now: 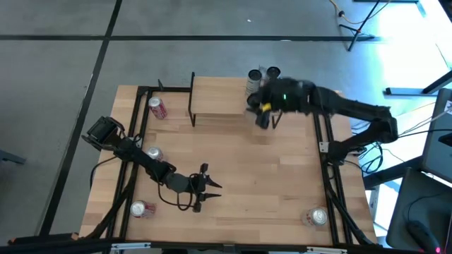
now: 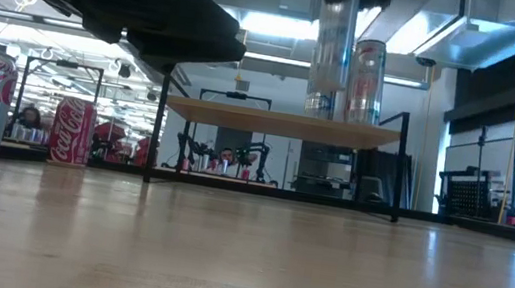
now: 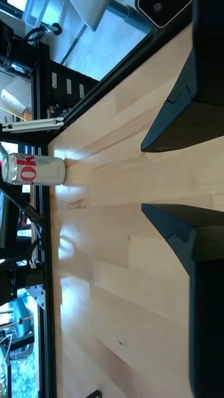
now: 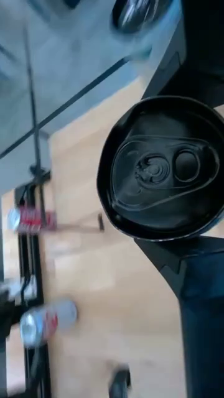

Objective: Place canned beverage on shelf
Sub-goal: Put the white blue soda can on the shelf aligned with the other white blue soda can

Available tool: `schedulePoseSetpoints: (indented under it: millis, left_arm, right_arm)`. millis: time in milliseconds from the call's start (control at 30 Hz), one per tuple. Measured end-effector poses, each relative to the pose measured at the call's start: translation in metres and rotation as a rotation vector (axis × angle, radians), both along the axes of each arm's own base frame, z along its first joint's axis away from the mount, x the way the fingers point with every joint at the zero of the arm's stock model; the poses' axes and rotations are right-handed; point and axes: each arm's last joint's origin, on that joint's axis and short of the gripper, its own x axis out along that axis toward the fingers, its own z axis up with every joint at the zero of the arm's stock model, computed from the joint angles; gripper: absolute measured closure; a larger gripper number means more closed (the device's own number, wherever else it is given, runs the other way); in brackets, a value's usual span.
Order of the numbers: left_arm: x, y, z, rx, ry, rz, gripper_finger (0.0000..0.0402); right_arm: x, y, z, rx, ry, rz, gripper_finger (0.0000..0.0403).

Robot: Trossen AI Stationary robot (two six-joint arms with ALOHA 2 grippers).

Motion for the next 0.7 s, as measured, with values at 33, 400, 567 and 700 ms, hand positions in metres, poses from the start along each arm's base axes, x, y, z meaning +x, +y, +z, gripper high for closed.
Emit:
schedulePoseSetpoints:
  millis: [33, 400, 567, 700]
  left_arm:
    - [0.000, 0.000, 0.000, 0.000, 0.000, 0.000, 0.0264]
    - [0.003, 0.006, 0.000, 0.000, 0.000, 0.022, 0.0264]
    - [0.003, 0.006, 0.000, 0.000, 0.000, 0.020, 0.0264]
    - [0.003, 0.006, 0.000, 0.002, 0.005, 0.020, 0.0264]
  right_arm:
    - [-0.001, -0.009, -0.001, 0.009, 0.001, -0.014, 0.0181]
    - [-0.005, -0.060, -0.010, 0.071, 0.006, -0.044, 0.0181]
    - [0.003, -0.063, -0.019, 0.076, 0.033, -0.040, 0.0181]
    - [0.010, -0.066, -0.026, 0.076, 0.059, -0.047, 0.0181]
